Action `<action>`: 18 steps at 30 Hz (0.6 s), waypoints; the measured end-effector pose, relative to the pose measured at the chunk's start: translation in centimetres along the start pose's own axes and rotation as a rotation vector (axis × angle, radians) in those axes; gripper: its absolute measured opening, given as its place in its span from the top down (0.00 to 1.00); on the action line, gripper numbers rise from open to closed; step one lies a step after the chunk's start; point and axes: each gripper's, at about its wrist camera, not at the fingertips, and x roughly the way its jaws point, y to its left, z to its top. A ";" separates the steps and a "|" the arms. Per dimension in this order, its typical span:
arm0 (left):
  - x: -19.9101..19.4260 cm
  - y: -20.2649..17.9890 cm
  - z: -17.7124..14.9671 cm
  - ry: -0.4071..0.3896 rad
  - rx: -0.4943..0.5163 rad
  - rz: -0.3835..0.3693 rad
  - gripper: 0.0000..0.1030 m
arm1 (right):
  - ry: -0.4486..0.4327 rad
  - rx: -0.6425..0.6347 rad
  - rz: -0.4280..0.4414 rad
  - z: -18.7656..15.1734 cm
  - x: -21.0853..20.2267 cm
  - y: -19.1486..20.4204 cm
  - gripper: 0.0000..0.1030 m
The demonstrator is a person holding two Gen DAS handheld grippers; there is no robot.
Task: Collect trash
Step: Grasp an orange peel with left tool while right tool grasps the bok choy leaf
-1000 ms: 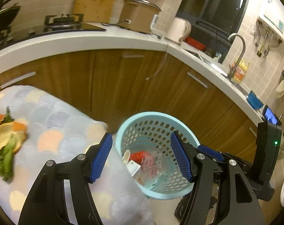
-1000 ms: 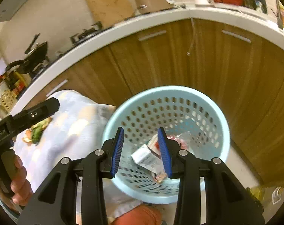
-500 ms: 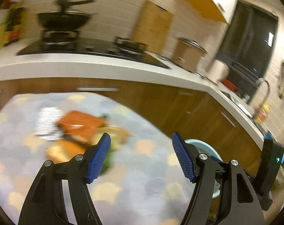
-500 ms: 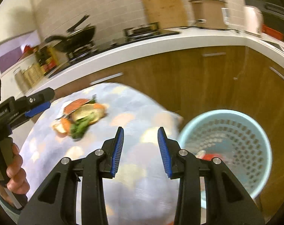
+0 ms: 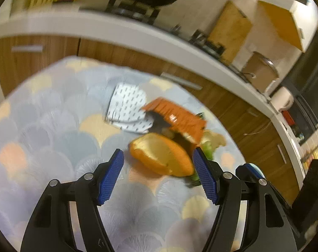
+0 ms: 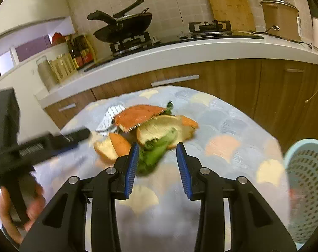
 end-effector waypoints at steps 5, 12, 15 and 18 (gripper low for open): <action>2.2 0.6 -0.3 0.028 -0.039 0.016 0.38 | 0.025 0.018 -0.012 -0.3 1.5 -0.5 0.67; 3.6 -0.4 -0.7 0.026 0.021 0.102 0.56 | 0.065 -0.012 -0.035 -0.7 2.4 0.1 0.67; 3.8 -0.7 -0.8 0.021 0.054 0.144 0.66 | 0.093 -0.002 -0.027 -0.7 2.9 0.0 0.67; 3.6 -0.4 -0.8 0.024 0.067 0.155 0.84 | 0.110 0.005 -0.016 -0.5 3.2 0.1 0.67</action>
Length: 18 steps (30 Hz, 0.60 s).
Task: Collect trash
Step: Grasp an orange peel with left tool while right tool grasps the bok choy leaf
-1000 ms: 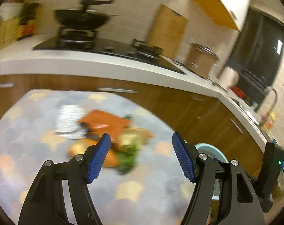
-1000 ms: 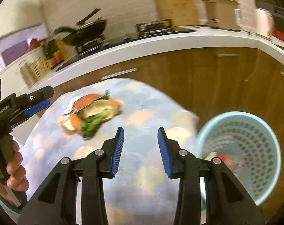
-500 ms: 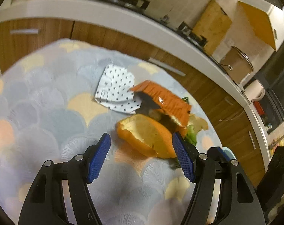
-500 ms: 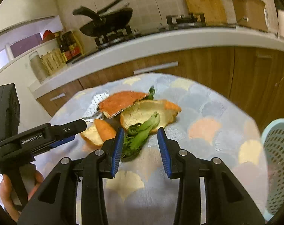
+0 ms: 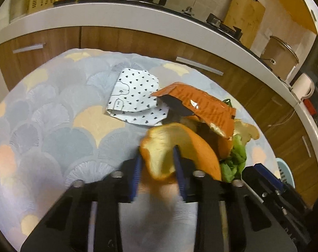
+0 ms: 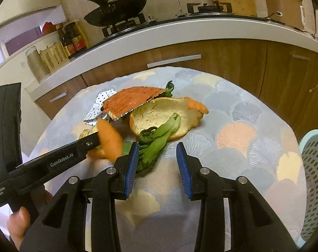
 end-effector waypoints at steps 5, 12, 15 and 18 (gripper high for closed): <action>-1.1 1.6 0.4 0.015 0.003 -0.042 0.90 | 0.054 0.046 0.020 0.1 1.4 0.6 0.67; -3.7 1.7 0.0 -0.009 0.139 -0.087 0.92 | 0.109 0.021 -0.035 0.1 2.6 1.3 0.81; -4.6 1.5 -0.4 -0.019 0.194 -0.111 0.92 | 0.092 0.006 -0.020 -0.9 0.7 0.8 0.84; -5.3 1.4 -0.5 -0.030 0.201 -0.155 0.92 | 0.070 -0.013 -0.011 -1.9 -1.7 0.2 0.84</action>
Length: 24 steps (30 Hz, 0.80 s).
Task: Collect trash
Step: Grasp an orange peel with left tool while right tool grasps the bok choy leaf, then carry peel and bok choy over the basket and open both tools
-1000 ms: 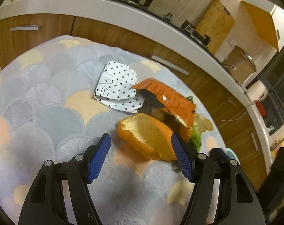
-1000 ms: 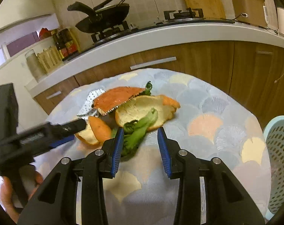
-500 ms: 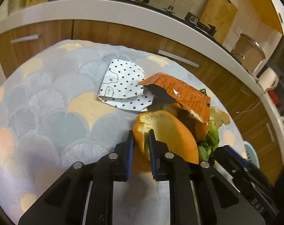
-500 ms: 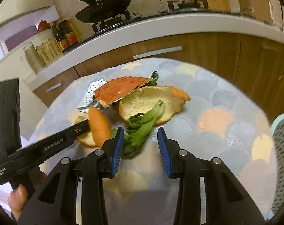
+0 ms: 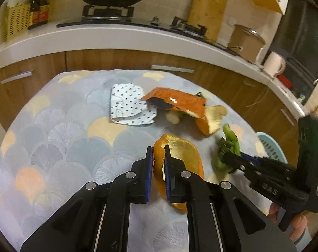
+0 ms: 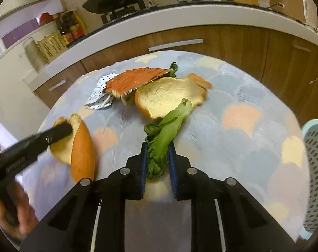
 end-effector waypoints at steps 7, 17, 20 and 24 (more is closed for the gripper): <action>-0.8 -2.0 -0.1 -0.025 -0.003 -0.061 0.92 | -0.051 0.006 -0.030 -2.2 -5.0 -2.5 0.84; -1.1 -9.5 -0.3 -0.071 0.077 -0.191 0.92 | -0.175 0.021 -0.077 -3.3 -11.5 -6.8 0.84; -1.0 -13.1 0.1 -0.081 0.127 -0.235 0.92 | -0.215 0.037 -0.108 -3.8 -13.4 -8.4 0.84; -0.7 -17.2 0.4 -0.086 0.187 -0.277 0.92 | -0.245 0.065 -0.138 -4.2 -15.0 -10.8 0.84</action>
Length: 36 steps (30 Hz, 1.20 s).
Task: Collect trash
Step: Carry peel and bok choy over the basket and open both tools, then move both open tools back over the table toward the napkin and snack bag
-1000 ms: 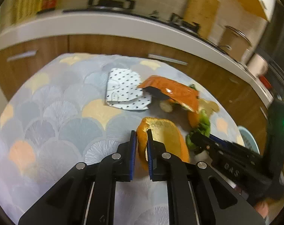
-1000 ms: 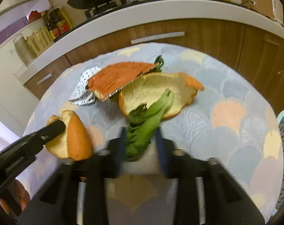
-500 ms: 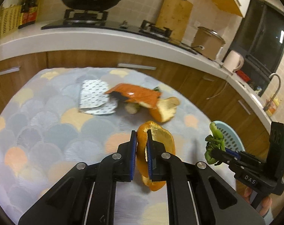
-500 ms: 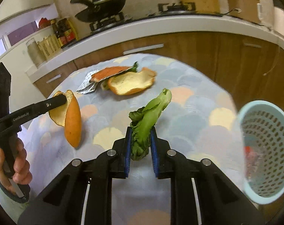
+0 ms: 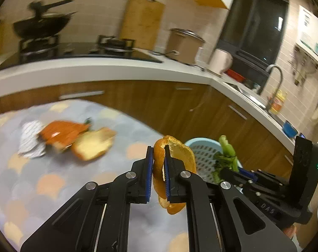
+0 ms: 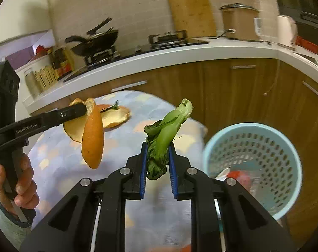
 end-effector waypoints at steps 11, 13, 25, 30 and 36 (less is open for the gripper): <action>7.1 -7.8 1.0 0.066 0.089 -0.090 0.92 | -0.022 0.112 -0.097 -0.7 -1.4 -8.5 0.84; 8.4 -8.7 1.0 0.083 0.097 -0.099 0.92 | -0.015 0.136 -0.108 -1.1 -1.4 -10.0 0.84; 16.0 -12.8 -0.3 0.184 0.141 -0.121 0.92 | 0.069 0.274 -0.144 -3.2 0.9 -16.7 0.84; 18.5 -13.5 -1.2 0.215 0.159 -0.117 0.92 | 0.123 0.350 -0.114 -4.1 2.5 -18.8 0.84; 19.0 -13.4 -1.6 0.222 0.162 -0.116 0.54 | 0.194 0.380 -0.120 -4.7 3.8 -19.5 0.80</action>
